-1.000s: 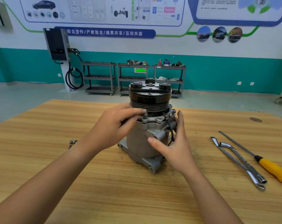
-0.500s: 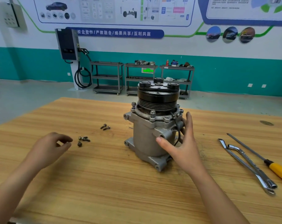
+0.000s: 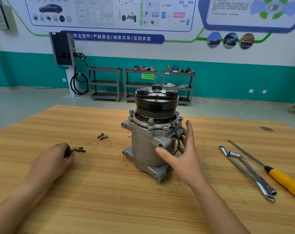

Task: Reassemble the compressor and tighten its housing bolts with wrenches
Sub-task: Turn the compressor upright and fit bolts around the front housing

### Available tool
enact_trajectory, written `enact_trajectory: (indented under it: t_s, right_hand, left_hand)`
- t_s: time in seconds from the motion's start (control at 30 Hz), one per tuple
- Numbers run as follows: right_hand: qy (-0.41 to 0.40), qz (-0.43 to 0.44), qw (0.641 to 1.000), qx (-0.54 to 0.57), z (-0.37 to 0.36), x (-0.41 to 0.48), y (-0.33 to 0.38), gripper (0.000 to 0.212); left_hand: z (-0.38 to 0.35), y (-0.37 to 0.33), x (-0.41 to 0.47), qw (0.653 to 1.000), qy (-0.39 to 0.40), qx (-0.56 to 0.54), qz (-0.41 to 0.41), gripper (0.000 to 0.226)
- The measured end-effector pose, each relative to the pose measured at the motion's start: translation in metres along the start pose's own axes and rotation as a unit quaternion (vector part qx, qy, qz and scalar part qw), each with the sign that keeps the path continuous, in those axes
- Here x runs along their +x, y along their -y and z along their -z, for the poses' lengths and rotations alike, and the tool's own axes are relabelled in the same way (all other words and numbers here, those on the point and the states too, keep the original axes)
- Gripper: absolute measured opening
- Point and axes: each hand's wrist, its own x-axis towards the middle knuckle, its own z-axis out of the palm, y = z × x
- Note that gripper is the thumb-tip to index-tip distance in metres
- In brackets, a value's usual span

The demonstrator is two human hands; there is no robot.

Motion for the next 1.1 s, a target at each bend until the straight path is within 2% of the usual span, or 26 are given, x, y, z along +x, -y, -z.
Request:
enact_trajectory:
  t_s: [0.07, 0.13, 0.17, 0.27, 0.37, 0.43, 0.57, 0.77, 0.9, 1.0, 1.1]
  right_hand:
    - [-0.002, -0.001, 1.000, 0.002, -0.001, 0.001, -0.001, 0.116]
    - [-0.003, -0.006, 1.000, 0.000, -0.002, 0.001, -0.002, 0.121]
    - [-0.002, -0.008, 1.000, 0.001, -0.002, 0.001, -0.002, 0.123]
    - [0.000, -0.006, 1.000, -0.001, 0.000, 0.000, -0.002, 0.121]
    - [0.001, -0.005, 1.000, -0.002, 0.000, 0.000, -0.002, 0.122]
    - [0.002, -0.003, 1.000, 0.004, 0.000, 0.000, -0.002, 0.121]
    - [-0.002, 0.010, 1.000, 0.003, 0.000, 0.002, -0.006, 0.116]
    - [0.006, 0.005, 1.000, 0.007, 0.001, 0.002, -0.008, 0.115]
    - [0.005, 0.007, 1.000, 0.004, 0.001, 0.003, -0.008, 0.116]
    - [0.002, 0.009, 1.000, 0.008, 0.000, 0.002, -0.008, 0.115]
    - [-0.002, 0.013, 1.000, 0.013, 0.000, 0.001, -0.007, 0.116]
  left_hand:
    - [0.017, -0.023, -0.009, 0.984, -0.039, -0.160, -0.071, 0.020]
    - [0.044, -0.063, -0.020, 0.932, -0.067, -0.319, -0.161, 0.034]
    - [0.056, -0.084, -0.024, 0.906, -0.077, -0.355, -0.219, 0.036]
    - [0.080, -0.146, -0.029, 0.869, -0.108, -0.293, -0.384, 0.024]
    - [0.081, -0.187, -0.022, 0.858, -0.144, -0.156, -0.468, 0.018]
    - [0.075, -0.198, -0.018, 0.844, -0.141, -0.087, -0.510, 0.018]
    - [0.067, -0.203, -0.011, 0.834, -0.146, -0.024, -0.531, 0.017]
    - [0.064, -0.202, -0.007, 0.823, -0.177, -0.011, -0.540, 0.020]
    - [0.057, -0.200, -0.011, 0.819, -0.131, 0.007, -0.559, 0.025]
    - [0.061, -0.197, -0.011, 0.822, -0.109, -0.009, -0.559, 0.017]
    - [0.063, -0.189, -0.011, 0.837, -0.087, -0.016, -0.540, 0.029]
